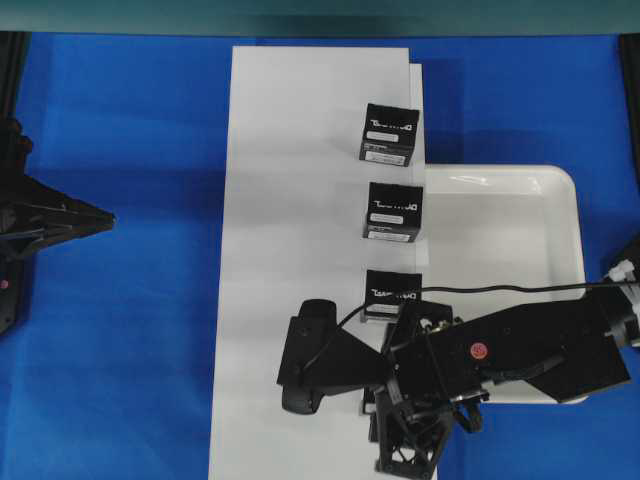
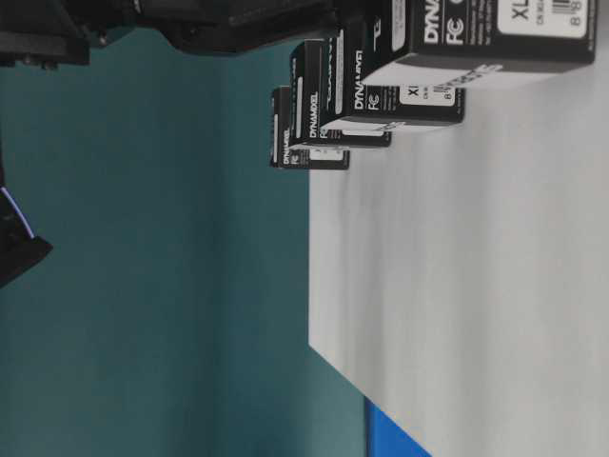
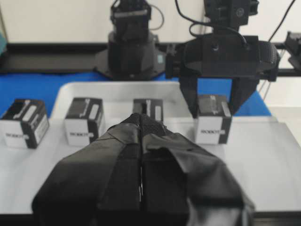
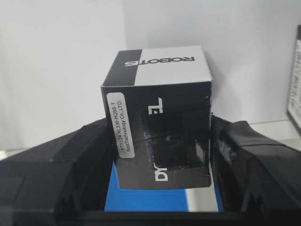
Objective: Place the box from the white plastic tray onto the white base.
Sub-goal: 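Lower the held box onto the base below the third box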
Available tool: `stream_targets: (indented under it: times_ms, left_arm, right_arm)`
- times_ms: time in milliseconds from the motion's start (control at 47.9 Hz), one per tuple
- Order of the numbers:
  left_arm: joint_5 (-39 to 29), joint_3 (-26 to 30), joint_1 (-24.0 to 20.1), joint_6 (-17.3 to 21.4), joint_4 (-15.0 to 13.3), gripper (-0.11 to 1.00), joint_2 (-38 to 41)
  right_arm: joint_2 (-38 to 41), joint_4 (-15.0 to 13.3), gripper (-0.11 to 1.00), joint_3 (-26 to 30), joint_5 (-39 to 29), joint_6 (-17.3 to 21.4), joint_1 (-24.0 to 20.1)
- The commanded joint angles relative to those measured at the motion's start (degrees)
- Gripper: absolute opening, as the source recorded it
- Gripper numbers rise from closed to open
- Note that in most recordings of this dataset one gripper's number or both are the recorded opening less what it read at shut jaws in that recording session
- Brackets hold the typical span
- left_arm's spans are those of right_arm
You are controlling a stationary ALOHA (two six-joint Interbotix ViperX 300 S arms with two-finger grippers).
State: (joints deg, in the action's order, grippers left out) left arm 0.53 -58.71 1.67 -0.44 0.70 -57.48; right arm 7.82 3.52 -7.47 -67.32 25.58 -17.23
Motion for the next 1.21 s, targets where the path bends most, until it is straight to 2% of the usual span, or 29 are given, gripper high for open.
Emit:
stream_targets:
  times_ms: [0,1189]
  left_arm:
    - [-0.1,1.6,-0.2,0.0,0.2,-0.07,0.1]
    - [-4.1,1.7,-1.7,-0.2,0.3,-0.07,-4.1]
  right_arm:
    - [0.6,-0.6,0.60,0.2,-0.5,-0.2,0.3]
    - [1.6,-0.8,0.60,-1.1,0.0,-0.4,-0.9]
